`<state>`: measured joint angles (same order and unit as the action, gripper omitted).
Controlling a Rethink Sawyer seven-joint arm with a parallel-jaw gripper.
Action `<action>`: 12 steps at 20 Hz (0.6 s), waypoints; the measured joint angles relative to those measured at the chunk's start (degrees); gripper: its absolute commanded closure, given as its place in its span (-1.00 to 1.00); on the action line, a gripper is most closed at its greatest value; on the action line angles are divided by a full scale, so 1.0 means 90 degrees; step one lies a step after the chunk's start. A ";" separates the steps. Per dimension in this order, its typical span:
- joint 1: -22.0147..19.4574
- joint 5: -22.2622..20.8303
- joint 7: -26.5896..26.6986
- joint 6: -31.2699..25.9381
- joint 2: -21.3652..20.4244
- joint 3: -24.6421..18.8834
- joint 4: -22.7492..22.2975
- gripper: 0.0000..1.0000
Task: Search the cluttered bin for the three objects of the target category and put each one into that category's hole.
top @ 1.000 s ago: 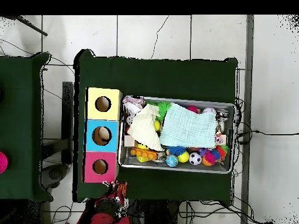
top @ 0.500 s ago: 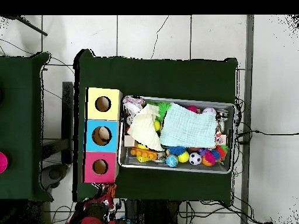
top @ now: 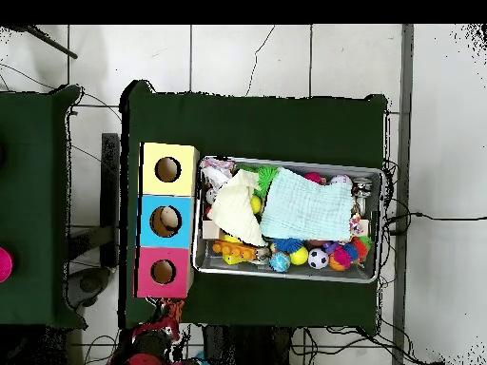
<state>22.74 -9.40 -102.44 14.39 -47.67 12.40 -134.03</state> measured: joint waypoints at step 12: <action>0.0877 0.0937 -0.0039 0.0253 0.0164 0.0142 -0.0407 1.00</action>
<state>30.63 -0.96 -102.79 16.67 -46.19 13.68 -137.70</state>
